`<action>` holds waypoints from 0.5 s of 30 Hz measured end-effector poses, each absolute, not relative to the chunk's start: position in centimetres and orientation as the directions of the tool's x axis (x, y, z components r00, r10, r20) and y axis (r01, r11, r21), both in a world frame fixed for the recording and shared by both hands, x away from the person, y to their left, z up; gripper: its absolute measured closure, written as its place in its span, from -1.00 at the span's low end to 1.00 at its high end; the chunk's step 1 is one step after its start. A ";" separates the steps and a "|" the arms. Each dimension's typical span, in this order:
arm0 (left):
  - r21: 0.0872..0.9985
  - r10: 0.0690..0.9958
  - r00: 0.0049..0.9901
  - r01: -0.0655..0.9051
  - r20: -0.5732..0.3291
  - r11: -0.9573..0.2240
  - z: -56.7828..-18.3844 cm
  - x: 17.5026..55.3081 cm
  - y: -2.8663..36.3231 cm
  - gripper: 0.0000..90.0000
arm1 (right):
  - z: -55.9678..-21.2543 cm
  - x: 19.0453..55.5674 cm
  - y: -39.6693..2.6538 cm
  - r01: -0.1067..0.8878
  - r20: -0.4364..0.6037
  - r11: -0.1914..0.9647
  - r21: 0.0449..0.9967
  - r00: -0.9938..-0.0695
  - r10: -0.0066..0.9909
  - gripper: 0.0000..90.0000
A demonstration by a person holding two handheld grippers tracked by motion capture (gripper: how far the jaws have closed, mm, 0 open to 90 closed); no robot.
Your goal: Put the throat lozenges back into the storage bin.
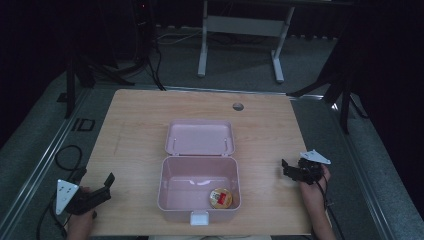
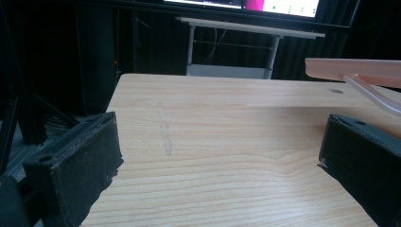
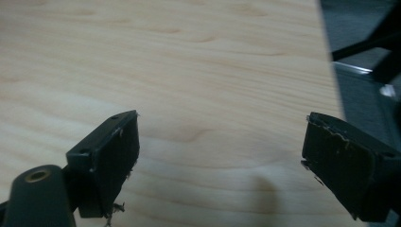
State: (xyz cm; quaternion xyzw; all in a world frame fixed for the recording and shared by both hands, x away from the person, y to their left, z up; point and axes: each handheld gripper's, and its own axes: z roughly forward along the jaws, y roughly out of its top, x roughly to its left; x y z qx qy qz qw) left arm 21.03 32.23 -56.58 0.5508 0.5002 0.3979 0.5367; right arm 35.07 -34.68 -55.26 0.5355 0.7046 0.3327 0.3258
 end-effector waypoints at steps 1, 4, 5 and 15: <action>0.989 0.978 0.183 0.124 -0.098 0.076 -56.6 21.0 32.2 -0.99 | -55.3 35.1 -34.8 0.542 -0.114 0.196 0.818 -0.180 0.977 -0.74; 0.989 0.978 0.182 0.124 -0.097 0.075 -56.6 21.0 32.2 -0.99 | -55.4 35.1 -35.1 0.547 -0.139 0.161 0.821 -0.082 0.987 -0.74; 0.989 0.978 0.183 0.124 -0.097 0.075 -56.6 21.0 32.2 -0.99 | -55.5 35.1 -35.1 0.549 -0.140 0.154 0.822 -0.067 0.988 -0.74; 0.989 0.978 0.184 0.123 -0.100 0.078 -56.6 21.0 32.3 -0.99 | -55.4 35.3 -35.5 0.558 -0.114 0.122 0.821 -0.049 0.992 -0.74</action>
